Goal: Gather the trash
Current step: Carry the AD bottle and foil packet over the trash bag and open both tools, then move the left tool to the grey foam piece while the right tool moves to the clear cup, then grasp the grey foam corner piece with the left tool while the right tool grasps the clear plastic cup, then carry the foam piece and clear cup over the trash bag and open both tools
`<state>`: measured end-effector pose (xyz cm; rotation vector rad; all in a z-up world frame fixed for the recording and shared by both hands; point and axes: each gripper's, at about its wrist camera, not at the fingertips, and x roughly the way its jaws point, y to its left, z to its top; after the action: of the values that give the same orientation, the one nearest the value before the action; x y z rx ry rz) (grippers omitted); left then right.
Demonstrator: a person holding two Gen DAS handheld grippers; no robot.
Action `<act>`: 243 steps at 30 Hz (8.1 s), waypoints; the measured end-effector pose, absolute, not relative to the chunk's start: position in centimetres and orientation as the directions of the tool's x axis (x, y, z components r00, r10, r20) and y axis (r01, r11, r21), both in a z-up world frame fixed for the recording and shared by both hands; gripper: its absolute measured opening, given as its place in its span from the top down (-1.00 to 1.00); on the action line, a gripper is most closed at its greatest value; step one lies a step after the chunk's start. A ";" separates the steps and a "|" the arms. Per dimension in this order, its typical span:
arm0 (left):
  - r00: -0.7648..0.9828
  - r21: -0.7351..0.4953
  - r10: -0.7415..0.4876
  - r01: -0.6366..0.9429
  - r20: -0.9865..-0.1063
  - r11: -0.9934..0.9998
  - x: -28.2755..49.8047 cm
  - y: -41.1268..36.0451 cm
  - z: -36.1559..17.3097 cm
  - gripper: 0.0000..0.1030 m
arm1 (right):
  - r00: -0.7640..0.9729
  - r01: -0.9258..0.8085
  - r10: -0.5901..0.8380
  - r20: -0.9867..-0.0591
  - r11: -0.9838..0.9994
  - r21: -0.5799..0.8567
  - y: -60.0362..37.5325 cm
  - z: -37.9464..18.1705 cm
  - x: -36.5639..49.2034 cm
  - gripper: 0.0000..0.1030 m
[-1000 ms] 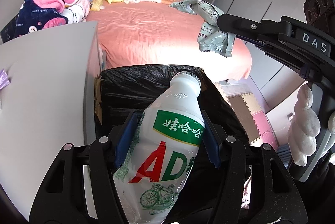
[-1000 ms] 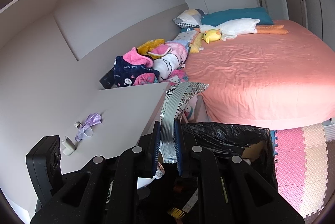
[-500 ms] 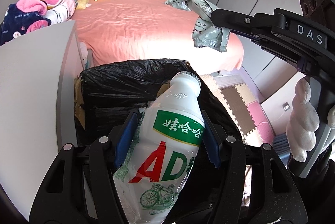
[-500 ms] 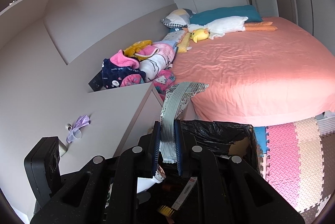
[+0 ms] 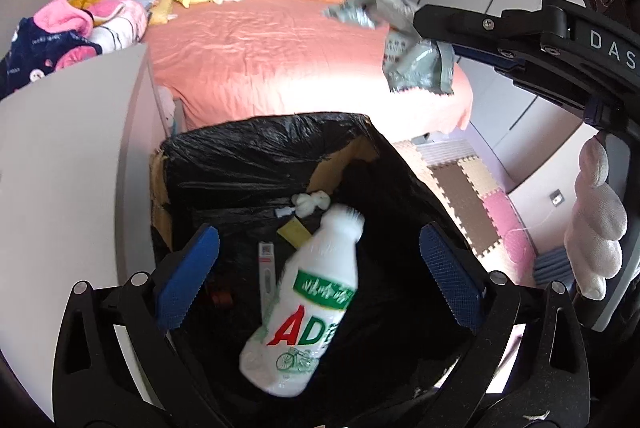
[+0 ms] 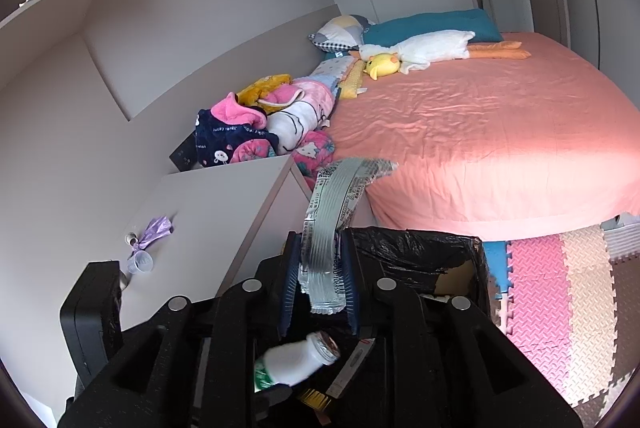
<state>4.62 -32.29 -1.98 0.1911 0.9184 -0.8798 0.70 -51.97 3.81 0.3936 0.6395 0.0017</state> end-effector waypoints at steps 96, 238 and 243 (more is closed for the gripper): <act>0.629 -0.037 -0.130 0.160 -0.767 0.986 14.9 1.5 -4.2 -0.87 | 0.508 -0.446 0.431 -0.746 0.872 0.201 -20.1 -2.6 17.0 -0.41; 0.415 -0.150 -0.533 0.668 -0.737 0.729 6.1 -28.3 1.2 -0.15 | 0.748 -0.082 0.208 -0.631 0.971 0.224 -47.6 2.9 2.5 -0.32; 0.353 -0.180 -0.557 0.702 -0.752 0.688 5.7 -29.7 0.3 -0.90 | 0.744 -0.028 0.174 -0.645 0.973 0.230 -49.8 3.0 1.6 -0.50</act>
<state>5.65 -29.74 0.28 0.1855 0.8929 -0.8203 1.61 -49.77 2.98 0.2119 0.7251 0.1112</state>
